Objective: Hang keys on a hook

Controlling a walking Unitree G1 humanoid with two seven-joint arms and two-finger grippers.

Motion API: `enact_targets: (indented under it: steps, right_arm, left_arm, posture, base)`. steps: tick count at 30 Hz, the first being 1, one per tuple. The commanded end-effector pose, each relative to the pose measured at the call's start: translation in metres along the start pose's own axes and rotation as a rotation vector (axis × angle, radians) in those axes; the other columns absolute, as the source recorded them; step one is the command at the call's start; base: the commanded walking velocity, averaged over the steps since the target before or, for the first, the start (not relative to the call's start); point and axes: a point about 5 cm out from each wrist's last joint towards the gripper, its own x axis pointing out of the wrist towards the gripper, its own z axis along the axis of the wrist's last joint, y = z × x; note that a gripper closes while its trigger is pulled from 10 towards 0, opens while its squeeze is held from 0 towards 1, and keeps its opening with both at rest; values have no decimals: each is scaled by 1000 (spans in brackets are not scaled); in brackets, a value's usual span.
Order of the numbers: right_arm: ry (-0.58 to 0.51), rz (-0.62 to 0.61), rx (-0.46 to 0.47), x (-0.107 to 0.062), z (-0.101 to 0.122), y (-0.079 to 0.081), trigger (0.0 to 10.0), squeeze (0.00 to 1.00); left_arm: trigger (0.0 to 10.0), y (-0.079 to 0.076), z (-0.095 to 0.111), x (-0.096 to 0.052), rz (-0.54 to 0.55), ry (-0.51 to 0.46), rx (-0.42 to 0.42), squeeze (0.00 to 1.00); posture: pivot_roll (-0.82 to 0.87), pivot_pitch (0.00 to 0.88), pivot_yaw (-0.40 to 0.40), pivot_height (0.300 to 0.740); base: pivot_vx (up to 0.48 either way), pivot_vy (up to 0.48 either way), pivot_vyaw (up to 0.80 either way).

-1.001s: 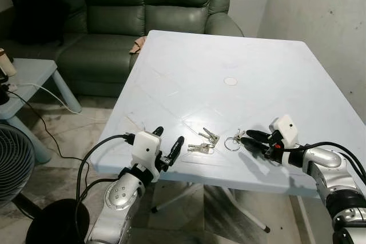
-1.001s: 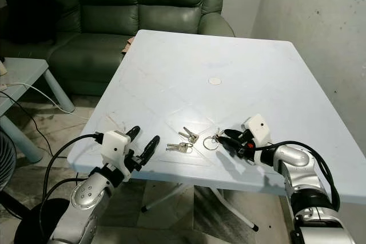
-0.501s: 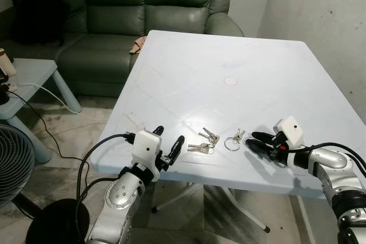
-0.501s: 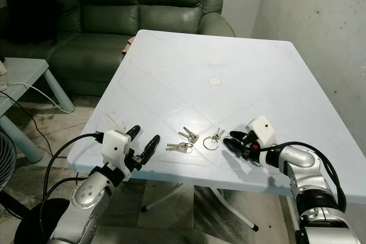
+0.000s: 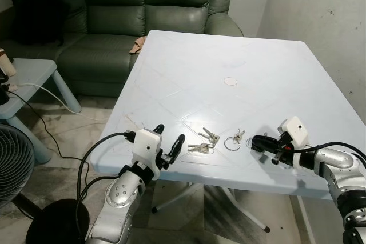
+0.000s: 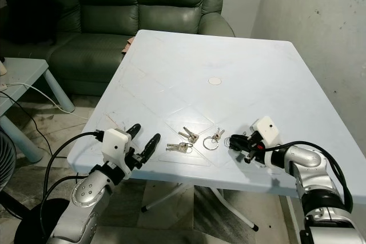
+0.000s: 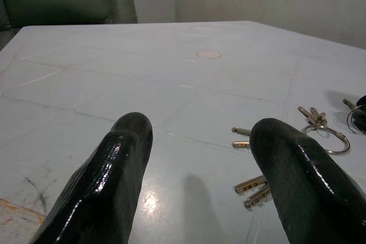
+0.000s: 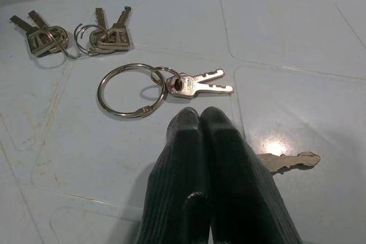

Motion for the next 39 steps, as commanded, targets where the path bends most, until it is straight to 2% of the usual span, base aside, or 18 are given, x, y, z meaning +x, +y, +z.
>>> enact_targets:
  steps: [1,5,6,7,9,10,15,17,19,23,24,26,28,30,31,32,35,39]
  right_arm:
    - [21,17,-6,-2,-2,0,10000,0]
    - [24,24,-8,-2,-2,0,10000,0]
    - [24,29,-5,-2,-2,0,8275,0]
    - [20,33,2,-3,-2,0,549,0]
    - [10,35,16,-3,-1,0,549,0]
    - [-31,18,33,-1,3,-1,0,0]
    - [-156,-24,98,7,15,-1,0,0]
    - [-274,-62,143,19,24,4,0,0]
    - [-330,-84,164,25,29,7,0,0]
    - [-508,-146,268,42,49,18,0,0]
    - [-508,-146,268,42,49,18,0,0]
    - [-627,-271,328,52,65,21,0,0]
    - [-661,-300,378,55,70,23,0,0]
    - [-663,-318,358,56,72,24,0,0]
    - [-664,-375,333,56,75,24,0,0]
    - [-682,-427,351,55,78,23,10000,0]
    - [-650,-519,323,56,80,25,10000,0]
    - [-651,-549,345,56,81,27,10000,0]
  left_arm:
    - [10000,2,2,1,-7,1,15,0]
    - [10000,2,2,1,-7,1,15,0]
    - [10000,2,2,1,-6,0,15,0]
    - [10000,2,2,1,-5,0,16,0]
    - [10000,2,2,2,-4,0,17,0]
    - [10000,3,3,2,2,-5,17,0]
    - [10000,6,5,4,39,-17,-8,0]
    - [10000,13,10,8,80,-37,-6,0]
    - [10000,18,13,11,110,-49,-14,0]
    - [10000,41,23,14,227,-83,-59,0]
    - [10000,41,23,14,227,-83,-59,0]
    - [10000,64,33,13,335,-108,-107,0]
    - [10000,73,38,12,362,-114,-97,0]
    - [10000,76,40,11,369,-116,-99,0]
    - [10000,83,45,10,386,-125,-86,0]
    - [10000,90,51,8,405,-146,-86,0]
    - [10000,104,62,0,456,-169,-60,0]
    - [10000,107,62,-2,466,-167,-69,0]
  posture:
    - [-103,0,-12,724]
    - [-103,0,-12,724]
    - [-103,0,-13,724]
    - [-103,0,-15,724]
    - [-103,0,-15,724]
    - [-103,0,-15,724]
    - [-101,0,-20,724]
    - [-98,0,-21,724]
    - [-96,0,-22,724]
    - [-91,0,-22,724]
    - [-91,0,-22,724]
    - [-92,0,-21,724]
    - [-93,0,-21,724]
    - [-92,0,-20,724]
    - [-92,0,-21,724]
    - [-94,0,-19,724]
    - [-99,0,-19,724]
    - [-101,0,-20,724]
  base:
    - [0,0,0]
    - [0,0,0]
    - [0,0,0]
    - [0,0,0]
    - [0,0,0]
    - [0,0,0]
    - [0,0,0]
    - [0,0,0]
    - [0,0,0]
    - [0,0,0]
    - [0,0,0]
    - [0,0,0]
    - [0,0,0]
    - [0,0,0]
    - [0,0,0]
    - [0,0,0]
    - [0,0,0]
    - [0,0,0]
